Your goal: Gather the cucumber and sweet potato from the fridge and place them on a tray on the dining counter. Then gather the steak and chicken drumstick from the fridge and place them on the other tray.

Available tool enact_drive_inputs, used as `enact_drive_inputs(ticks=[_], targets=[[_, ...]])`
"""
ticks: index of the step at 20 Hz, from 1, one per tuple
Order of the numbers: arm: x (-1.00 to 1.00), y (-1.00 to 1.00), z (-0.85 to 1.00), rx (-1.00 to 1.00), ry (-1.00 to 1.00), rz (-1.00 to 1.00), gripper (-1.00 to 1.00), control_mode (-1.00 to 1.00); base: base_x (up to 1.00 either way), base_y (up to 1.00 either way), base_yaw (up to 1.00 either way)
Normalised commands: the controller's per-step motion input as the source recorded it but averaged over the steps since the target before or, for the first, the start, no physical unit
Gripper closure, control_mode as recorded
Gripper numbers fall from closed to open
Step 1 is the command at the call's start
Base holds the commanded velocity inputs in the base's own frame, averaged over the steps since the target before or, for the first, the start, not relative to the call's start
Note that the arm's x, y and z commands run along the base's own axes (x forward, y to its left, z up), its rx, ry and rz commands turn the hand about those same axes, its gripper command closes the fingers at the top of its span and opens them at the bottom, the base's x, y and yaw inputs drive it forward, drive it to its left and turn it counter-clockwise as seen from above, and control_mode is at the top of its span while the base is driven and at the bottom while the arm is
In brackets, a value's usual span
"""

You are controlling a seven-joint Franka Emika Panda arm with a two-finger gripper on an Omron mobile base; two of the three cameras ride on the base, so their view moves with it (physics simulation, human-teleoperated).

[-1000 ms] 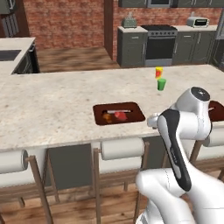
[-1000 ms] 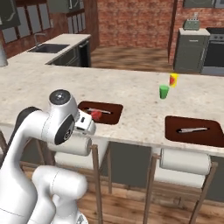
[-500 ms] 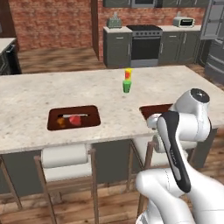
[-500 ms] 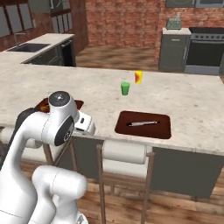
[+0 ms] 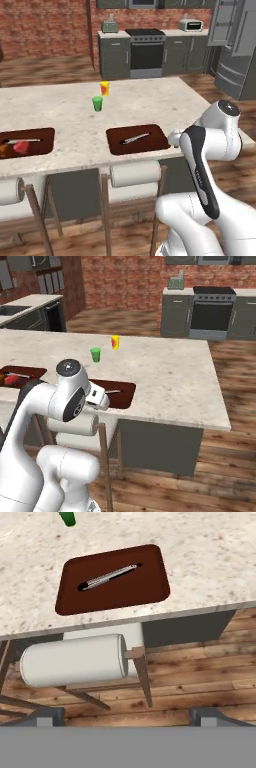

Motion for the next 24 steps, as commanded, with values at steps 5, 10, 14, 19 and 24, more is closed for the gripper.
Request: enact_drive_inputs(ticks=[5,10,14,19,24], targets=[[0.0,0.0,0.0,0.0,0.0,0.0,-1.0,1.0,0.4,-1.0,-0.02],[0.0,0.0,0.0,0.0,0.0,0.0,-1.0,1.0,0.44,-1.0,0.0],[0.0,0.0,0.0,0.0,0.0,0.0,-1.0,1.0,0.41,-1.0,-0.01],[0.0,0.0,0.0,0.0,0.0,0.0,-1.0,1.0,0.41,-1.0,-0.01],[0.0,0.0,0.0,0.0,0.0,0.0,-1.0,1.0,0.42,-1.0,-0.01]])
